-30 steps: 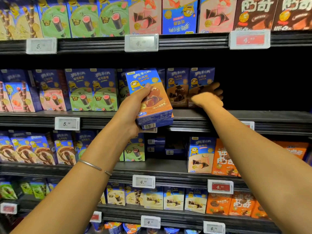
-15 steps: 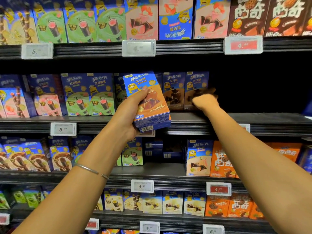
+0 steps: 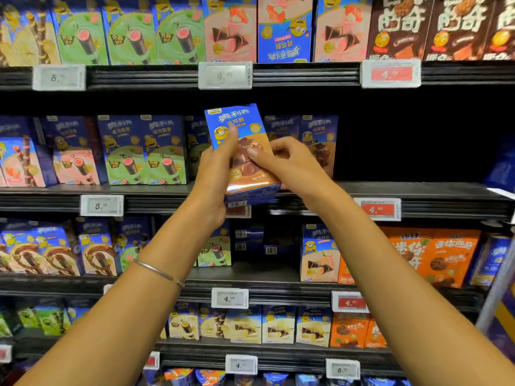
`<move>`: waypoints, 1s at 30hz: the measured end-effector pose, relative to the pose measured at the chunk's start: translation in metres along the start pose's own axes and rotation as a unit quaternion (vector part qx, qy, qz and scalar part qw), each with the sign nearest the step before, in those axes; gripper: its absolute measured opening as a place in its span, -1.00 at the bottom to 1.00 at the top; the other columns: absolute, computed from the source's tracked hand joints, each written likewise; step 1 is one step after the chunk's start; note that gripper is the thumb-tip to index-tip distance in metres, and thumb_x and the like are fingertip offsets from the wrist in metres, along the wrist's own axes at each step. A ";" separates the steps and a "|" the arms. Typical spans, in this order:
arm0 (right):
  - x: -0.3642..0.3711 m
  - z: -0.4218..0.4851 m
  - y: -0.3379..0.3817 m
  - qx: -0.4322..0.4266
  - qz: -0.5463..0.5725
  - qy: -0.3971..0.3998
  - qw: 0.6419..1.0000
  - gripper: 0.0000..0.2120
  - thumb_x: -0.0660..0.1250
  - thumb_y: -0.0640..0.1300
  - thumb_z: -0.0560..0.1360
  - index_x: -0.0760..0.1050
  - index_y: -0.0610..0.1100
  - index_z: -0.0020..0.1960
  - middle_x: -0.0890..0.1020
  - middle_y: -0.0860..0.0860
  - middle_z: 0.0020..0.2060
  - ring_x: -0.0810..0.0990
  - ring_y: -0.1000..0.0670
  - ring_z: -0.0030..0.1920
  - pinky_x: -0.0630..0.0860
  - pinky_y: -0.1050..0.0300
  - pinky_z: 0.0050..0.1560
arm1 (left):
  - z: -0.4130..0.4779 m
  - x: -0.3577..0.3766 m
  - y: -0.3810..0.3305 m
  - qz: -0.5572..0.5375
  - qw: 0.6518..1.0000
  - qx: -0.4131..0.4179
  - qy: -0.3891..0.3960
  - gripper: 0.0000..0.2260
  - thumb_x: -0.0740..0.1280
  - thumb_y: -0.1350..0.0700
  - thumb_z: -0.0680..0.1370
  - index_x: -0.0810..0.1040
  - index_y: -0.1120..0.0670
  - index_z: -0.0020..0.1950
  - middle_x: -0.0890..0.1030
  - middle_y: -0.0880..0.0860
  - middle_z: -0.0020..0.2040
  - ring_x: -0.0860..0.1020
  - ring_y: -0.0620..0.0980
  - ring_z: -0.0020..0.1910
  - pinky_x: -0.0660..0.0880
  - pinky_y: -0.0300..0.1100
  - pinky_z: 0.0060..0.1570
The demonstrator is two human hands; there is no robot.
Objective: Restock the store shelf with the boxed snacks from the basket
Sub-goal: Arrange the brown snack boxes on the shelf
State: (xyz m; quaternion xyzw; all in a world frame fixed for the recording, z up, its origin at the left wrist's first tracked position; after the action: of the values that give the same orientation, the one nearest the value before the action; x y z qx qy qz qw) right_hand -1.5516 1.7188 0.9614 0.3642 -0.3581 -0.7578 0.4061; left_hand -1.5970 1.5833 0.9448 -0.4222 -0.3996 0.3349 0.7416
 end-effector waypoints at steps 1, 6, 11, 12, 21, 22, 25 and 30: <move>-0.001 -0.001 0.003 -0.001 -0.004 -0.006 1.000 -0.61 0.49 0.18 0.45 0.49 -0.02 0.13 0.70 0.07 -0.05 0.72 0.18 -0.17 0.58 0.32 -0.31 | -0.002 -0.001 0.001 -0.025 1.000 -0.001 0.003 -0.56 0.21 -0.25 0.69 0.67 0.05 0.23 0.75 0.15 0.13 0.75 0.19 0.08 0.69 0.15 0.11; 0.001 -0.003 0.003 0.029 0.021 0.014 0.999 -0.83 0.41 0.06 0.57 0.56 -0.03 -0.08 0.73 0.03 -0.24 0.71 0.13 -0.29 0.56 0.25 -0.39 | -0.004 -0.023 0.012 -0.029 0.998 -0.018 -0.048 -0.42 0.04 -0.35 0.69 0.65 0.01 0.31 0.75 0.10 0.16 0.74 0.17 0.10 0.69 0.13 0.12; -0.021 0.009 -0.016 0.074 0.072 -0.063 0.993 -0.80 0.31 -0.01 0.62 0.56 -0.08 -0.11 0.72 0.04 -0.29 0.70 0.09 -0.31 0.59 0.14 -0.34 | -0.010 -0.057 0.015 0.055 0.986 -0.028 -0.158 -0.86 0.29 0.01 0.72 0.54 -0.01 0.24 0.75 0.05 0.10 0.75 0.12 0.06 0.65 0.21 0.17; -0.031 0.015 -0.022 0.076 0.068 -0.104 0.989 -0.85 0.32 -0.03 0.61 0.56 -0.09 -0.03 0.73 0.02 -0.21 0.72 0.08 -0.27 0.60 0.13 -0.31 | -0.010 -0.063 0.015 0.057 0.985 -0.025 -0.162 -0.92 0.31 0.04 0.71 0.54 -0.01 0.18 0.76 0.01 0.03 0.76 0.06 -0.02 0.69 0.15 0.09; -0.022 0.055 -0.048 0.049 -0.159 -0.210 0.963 -0.58 0.50 0.05 0.47 0.32 -0.08 0.06 0.56 -0.08 0.10 0.53 -0.08 0.02 0.45 0.04 -0.11 | -0.025 -0.090 0.000 0.064 0.982 -0.021 -0.178 -0.83 0.35 0.01 0.69 0.53 0.07 0.21 0.73 0.10 0.15 0.72 0.17 0.11 0.64 0.23 0.17; -0.017 0.057 -0.050 0.055 -0.185 -0.204 0.960 -0.57 0.50 0.09 0.46 0.32 -0.08 0.06 0.55 -0.09 0.09 0.52 -0.10 0.02 0.46 0.01 -0.09 | -0.026 -0.091 -0.002 0.071 0.982 -0.018 -0.176 -0.81 0.34 0.01 0.70 0.53 0.08 0.25 0.72 0.11 0.18 0.71 0.18 0.14 0.61 0.26 0.22; -0.004 0.063 -0.054 0.075 -0.217 -0.190 0.955 -0.57 0.47 0.10 0.49 0.36 -0.13 0.11 0.57 -0.13 0.13 0.55 -0.17 0.06 0.52 -0.09 -0.01 | -0.027 -0.095 -0.006 0.103 0.981 -0.009 -0.162 -0.87 0.32 0.02 0.71 0.53 0.06 0.16 0.62 0.12 0.08 0.59 0.12 0.02 0.50 0.32 0.31; 0.010 0.073 -0.048 0.091 -0.266 -0.170 0.945 -0.69 0.42 0.02 0.55 0.35 -0.12 0.03 0.57 -0.18 0.14 0.58 -0.26 0.09 0.52 -0.09 -0.05 | -0.025 -0.102 -0.006 0.138 0.977 -0.009 -0.161 -0.68 0.30 -0.01 0.71 0.50 0.19 0.35 0.56 0.13 -0.04 0.50 0.09 -0.12 0.52 0.07 -0.02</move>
State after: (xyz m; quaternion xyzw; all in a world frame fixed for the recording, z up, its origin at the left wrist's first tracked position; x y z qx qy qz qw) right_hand -1.6346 1.7480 0.9536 0.3477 -0.3797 -0.8527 0.0883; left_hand -1.6212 1.4867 0.9105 -0.4202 -0.4546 0.4946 0.6100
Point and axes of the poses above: each hand's wrist, its own z-axis towards the middle knuckle, its own x-axis out of the palm, y = z × x, the point moved 6 cm from there along z, towards the middle knuckle
